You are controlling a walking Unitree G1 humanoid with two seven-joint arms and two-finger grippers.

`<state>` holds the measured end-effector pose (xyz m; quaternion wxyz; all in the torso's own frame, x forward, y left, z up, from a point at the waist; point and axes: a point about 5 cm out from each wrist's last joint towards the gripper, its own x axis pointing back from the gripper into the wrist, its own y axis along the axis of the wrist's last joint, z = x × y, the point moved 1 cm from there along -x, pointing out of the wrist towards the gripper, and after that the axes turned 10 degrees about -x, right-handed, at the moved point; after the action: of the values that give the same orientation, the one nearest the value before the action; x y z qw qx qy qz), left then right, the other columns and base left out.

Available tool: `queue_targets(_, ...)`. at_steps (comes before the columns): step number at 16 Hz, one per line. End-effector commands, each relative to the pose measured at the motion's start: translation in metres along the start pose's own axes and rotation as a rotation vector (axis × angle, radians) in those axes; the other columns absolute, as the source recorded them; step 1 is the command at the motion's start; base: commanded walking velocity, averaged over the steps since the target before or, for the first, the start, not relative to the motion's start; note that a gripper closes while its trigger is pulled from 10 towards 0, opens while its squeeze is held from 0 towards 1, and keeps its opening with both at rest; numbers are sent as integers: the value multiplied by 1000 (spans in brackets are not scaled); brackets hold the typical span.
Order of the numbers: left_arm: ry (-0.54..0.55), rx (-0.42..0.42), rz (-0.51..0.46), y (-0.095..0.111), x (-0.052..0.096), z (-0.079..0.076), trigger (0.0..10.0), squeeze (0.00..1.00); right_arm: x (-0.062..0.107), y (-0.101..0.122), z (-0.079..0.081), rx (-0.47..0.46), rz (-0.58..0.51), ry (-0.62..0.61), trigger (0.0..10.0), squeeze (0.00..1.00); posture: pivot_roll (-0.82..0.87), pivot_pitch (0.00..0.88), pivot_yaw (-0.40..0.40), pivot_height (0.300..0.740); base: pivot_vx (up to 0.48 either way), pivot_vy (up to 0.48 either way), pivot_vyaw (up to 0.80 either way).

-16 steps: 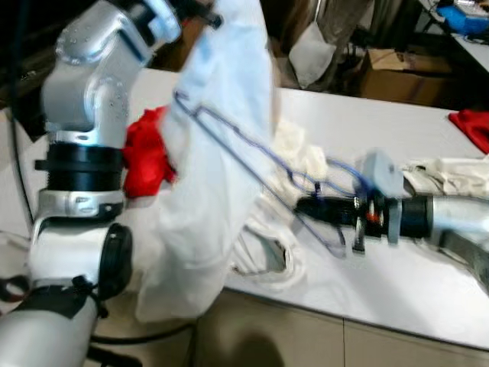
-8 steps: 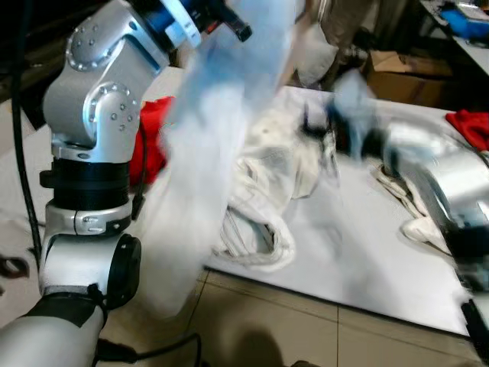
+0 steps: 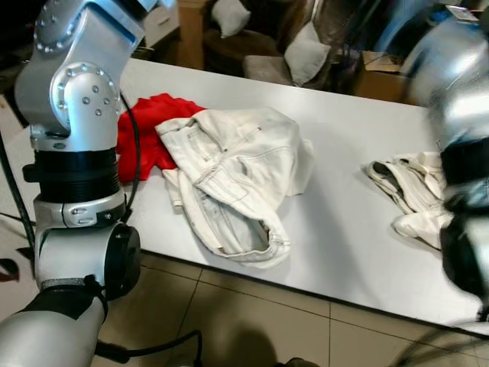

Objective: Hang hanger

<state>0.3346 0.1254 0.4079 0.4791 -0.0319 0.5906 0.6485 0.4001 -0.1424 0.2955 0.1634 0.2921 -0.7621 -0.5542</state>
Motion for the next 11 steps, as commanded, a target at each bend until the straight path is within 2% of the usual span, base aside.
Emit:
queue_targets(1, 65, -23, 127, -29, 6, 2, 10000, 0, 6, -40, 24, -3, 126, 147, 10000, 0, -31, 0, -43, 740, 0, 0, 0)
queue_targets(3, 84, -6, 270, -61, 11, -8, 10000, 0, 26, -75, 50, -38, 216, 301, 10000, 0, -32, 0, -33, 740, 0, 0, 0)
queue_targets(4, 101, -35, 381, -85, 17, -12, 10000, 0, 49, -89, 64, -66, 277, 423, 10000, 0, -34, 0, -26, 740, 0, 0, 0)
queue_targets(5, 105, -42, 410, -91, 19, -13, 10000, 0, 55, -92, 68, -72, 292, 460, 10000, 0, -35, 0, -23, 740, 0, 0, 0)
queue_targets(6, 122, -62, 452, -100, 22, -12, 10000, 0, 65, -95, 71, -98, 320, 500, 10000, 0, -41, 0, -13, 740, 0, 0, 0)
queue_targets(7, 169, -109, 521, -116, 28, -4, 10000, 0, 85, -96, 69, -103, 370, 559, 10000, 0, -44, 0, -7, 740, 0, 0, 0)
queue_targets(8, 216, -140, 554, -124, 30, 4, 10000, 0, 97, -95, 66, -91, 398, 588, 10000, 0, -51, 0, 8, 740, 0, 0, 0)
queue_targets(11, 335, -234, 563, -125, 28, 27, 10000, 0, 112, -89, 55, -45, 432, 599, 10000, 0, -51, 0, 11, 740, 0, 0, 0)
